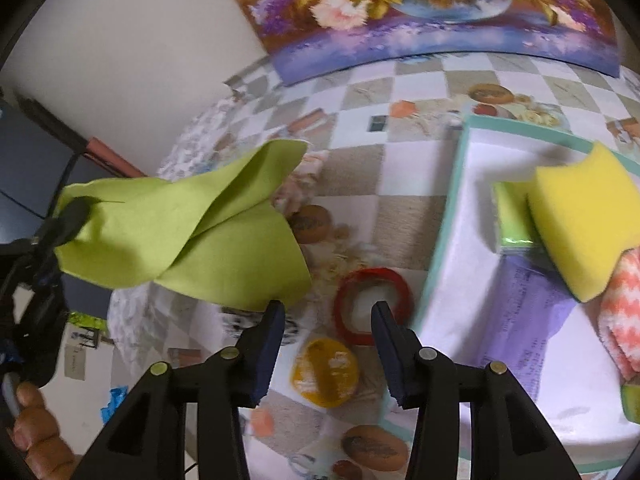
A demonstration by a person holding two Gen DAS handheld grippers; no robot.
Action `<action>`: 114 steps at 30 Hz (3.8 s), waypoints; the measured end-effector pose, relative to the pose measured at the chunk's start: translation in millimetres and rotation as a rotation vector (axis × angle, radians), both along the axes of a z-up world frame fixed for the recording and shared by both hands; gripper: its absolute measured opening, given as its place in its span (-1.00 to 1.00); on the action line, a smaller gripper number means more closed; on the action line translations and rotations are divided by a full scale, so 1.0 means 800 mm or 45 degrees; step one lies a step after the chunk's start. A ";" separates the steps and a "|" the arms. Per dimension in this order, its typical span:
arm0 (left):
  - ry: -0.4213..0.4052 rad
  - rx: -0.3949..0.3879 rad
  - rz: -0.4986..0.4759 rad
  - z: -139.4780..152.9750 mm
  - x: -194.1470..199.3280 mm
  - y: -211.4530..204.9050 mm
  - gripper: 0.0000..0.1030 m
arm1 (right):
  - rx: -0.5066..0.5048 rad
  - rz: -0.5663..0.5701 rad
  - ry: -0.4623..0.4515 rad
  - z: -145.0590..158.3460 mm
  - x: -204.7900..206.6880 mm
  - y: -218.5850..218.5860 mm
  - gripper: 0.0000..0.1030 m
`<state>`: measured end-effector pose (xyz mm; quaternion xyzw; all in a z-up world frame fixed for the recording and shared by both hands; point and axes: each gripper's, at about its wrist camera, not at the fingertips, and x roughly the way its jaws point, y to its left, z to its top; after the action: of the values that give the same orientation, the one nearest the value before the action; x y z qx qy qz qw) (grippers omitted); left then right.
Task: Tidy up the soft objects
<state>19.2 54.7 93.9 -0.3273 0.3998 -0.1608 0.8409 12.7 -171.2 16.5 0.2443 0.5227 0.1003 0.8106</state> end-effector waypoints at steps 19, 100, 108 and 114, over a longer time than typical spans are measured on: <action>0.062 -0.008 0.167 -0.012 -0.001 0.041 -0.97 | 0.033 0.181 0.036 -0.015 0.007 0.071 -0.04; -0.106 0.073 -0.026 0.058 -0.016 -0.034 -0.97 | 0.044 -0.122 -0.343 0.139 -0.058 -0.042 -0.83; -0.162 0.123 -0.262 0.104 -0.018 -0.130 -0.97 | -0.076 -0.426 -0.362 0.163 -0.091 -0.131 -0.83; -0.198 0.135 -0.442 0.100 -0.041 -0.206 -0.97 | -0.262 -0.676 -0.262 0.154 -0.114 -0.198 -0.83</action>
<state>-13.6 -109.9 173.6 -0.1954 0.3920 -0.3071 0.8449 -78.8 -329.8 139.7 0.2775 0.3633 -0.1443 0.8776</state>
